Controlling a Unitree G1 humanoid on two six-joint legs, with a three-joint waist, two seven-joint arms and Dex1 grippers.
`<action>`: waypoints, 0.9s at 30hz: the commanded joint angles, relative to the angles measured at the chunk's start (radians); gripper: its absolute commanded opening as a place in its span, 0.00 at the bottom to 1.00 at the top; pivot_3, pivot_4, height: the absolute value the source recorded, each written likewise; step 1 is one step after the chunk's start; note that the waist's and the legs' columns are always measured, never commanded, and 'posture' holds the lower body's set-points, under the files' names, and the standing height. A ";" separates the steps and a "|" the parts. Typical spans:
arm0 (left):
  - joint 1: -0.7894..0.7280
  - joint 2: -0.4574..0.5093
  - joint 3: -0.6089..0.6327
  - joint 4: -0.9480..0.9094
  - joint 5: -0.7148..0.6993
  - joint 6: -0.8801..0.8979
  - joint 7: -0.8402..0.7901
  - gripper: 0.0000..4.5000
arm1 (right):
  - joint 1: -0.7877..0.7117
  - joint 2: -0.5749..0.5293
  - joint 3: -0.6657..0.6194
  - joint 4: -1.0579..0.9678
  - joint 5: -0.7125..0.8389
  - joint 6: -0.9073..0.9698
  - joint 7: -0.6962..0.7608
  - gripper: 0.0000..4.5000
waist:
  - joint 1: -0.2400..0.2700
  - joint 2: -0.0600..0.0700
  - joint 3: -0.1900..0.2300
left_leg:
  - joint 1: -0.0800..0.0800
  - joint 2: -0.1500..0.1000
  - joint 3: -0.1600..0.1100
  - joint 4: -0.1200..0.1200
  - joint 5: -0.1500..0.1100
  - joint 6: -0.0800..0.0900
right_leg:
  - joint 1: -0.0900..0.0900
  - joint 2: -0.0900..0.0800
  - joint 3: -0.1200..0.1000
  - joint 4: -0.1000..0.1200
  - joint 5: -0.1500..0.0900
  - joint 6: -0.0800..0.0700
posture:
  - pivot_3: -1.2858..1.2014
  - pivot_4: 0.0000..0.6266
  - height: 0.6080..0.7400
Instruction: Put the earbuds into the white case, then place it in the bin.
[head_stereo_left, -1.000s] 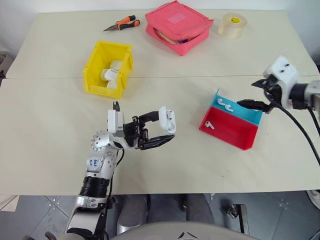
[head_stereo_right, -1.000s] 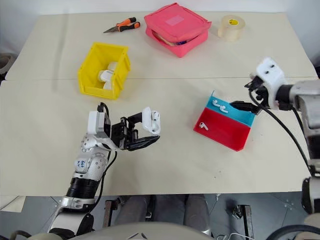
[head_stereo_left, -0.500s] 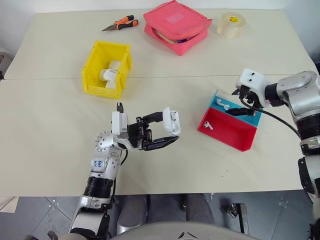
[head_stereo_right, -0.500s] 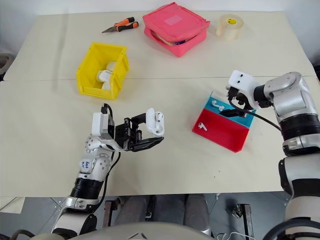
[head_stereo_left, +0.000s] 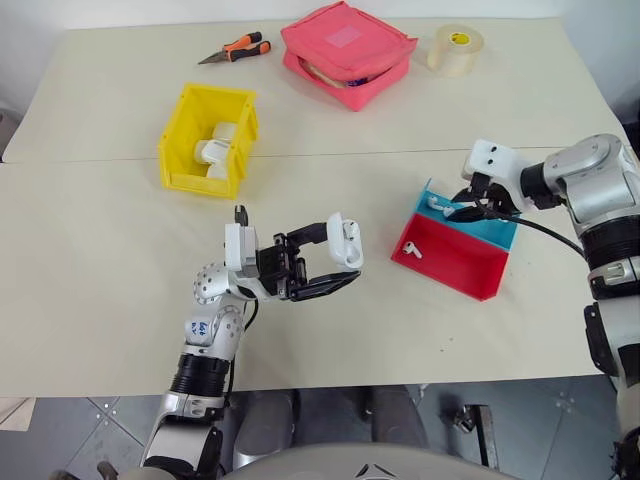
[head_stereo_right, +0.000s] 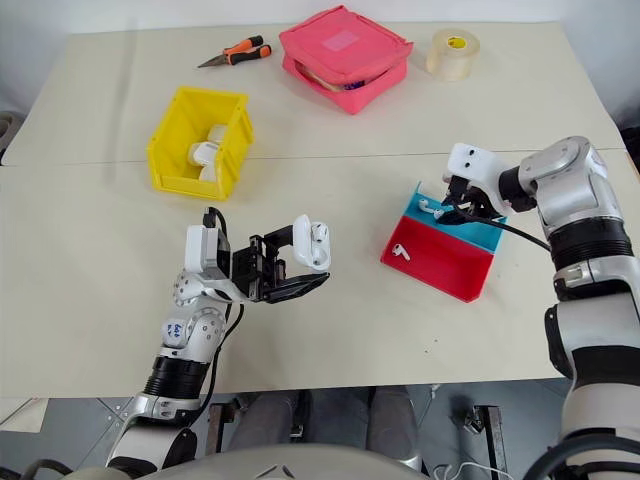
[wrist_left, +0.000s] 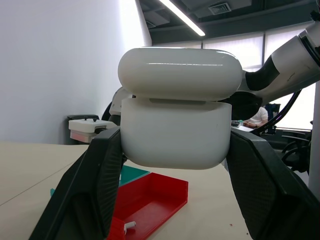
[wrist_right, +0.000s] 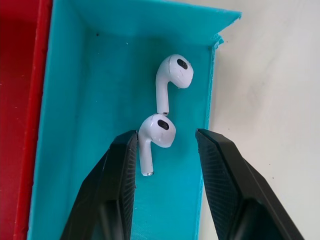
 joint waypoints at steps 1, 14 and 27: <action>0.001 -0.002 -0.002 -0.018 0.002 -0.016 0.006 0.61 | 0.005 0.013 0.010 0.030 -0.029 -0.014 0.010 0.42 | -0.001 0.000 0.000 | 0.000 0.000 0.000 0.000 0.000 0.000 | 0.000 0.000 0.000 0.000 0.000 0.000 | 0.52 0.24 1.00; -0.004 0.001 -0.006 -0.019 -0.001 -0.009 0.006 0.61 | 0.071 -0.004 -0.053 -0.052 -0.007 -0.002 0.007 0.25 | 0.000 0.000 0.000 | 0.001 0.000 0.000 0.001 0.000 0.000 | 0.001 0.000 0.000 0.001 0.000 0.000 | 0.52 0.24 1.00; -0.057 -0.002 -0.008 0.019 -0.006 0.008 -0.007 0.61 | 0.263 -0.146 -0.250 -0.361 0.130 0.164 -0.021 0.25 | 0.004 0.001 0.000 | 0.000 0.000 0.000 0.001 0.000 0.000 | 0.000 0.000 0.000 0.001 0.000 0.000 | 0.52 0.24 1.00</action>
